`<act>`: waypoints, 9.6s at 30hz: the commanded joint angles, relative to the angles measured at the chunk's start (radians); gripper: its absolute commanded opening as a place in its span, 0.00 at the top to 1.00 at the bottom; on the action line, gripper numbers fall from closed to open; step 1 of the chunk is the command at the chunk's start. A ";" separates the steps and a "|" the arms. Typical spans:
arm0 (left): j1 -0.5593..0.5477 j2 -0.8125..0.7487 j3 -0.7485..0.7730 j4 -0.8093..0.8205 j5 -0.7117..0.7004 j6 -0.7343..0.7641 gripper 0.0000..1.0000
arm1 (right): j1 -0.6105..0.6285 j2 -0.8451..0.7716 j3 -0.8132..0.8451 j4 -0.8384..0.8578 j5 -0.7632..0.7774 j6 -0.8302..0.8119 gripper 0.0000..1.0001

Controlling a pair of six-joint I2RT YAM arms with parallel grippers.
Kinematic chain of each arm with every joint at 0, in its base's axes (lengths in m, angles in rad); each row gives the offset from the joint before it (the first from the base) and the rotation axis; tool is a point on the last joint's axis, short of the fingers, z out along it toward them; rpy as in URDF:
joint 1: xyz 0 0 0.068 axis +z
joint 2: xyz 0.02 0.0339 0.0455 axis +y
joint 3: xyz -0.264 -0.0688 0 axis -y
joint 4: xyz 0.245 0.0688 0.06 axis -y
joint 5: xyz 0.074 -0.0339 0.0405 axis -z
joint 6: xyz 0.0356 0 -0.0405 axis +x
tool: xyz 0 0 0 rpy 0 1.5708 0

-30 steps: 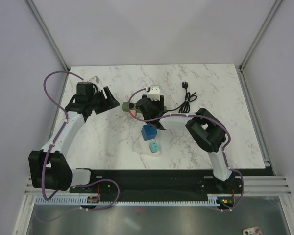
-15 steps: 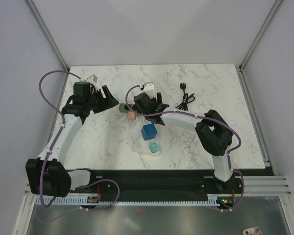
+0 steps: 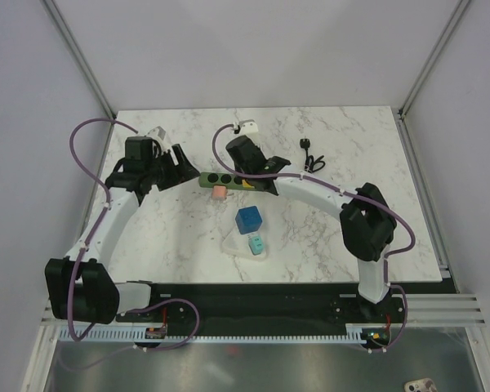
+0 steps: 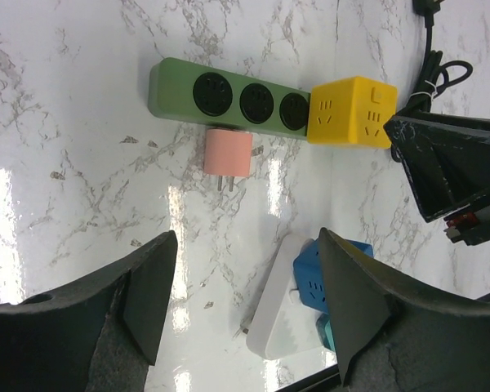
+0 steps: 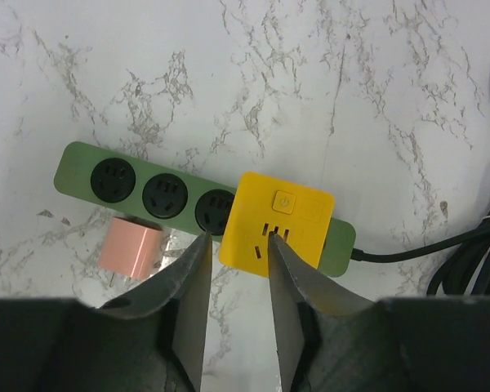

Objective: Insert the plug

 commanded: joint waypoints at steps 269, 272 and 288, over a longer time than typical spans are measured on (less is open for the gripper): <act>-0.236 0.821 0.722 -0.501 -0.079 1.821 0.98 | -0.179 -1.124 -0.898 0.474 -0.824 0.097 0.02; -0.237 0.828 0.732 -0.501 -0.068 1.833 0.98 | -0.179 -1.120 -0.898 0.476 -0.823 0.094 0.02; -0.270 0.953 0.808 -0.570 -0.010 1.859 0.98 | -0.188 -1.172 -0.883 0.433 -0.854 0.065 0.02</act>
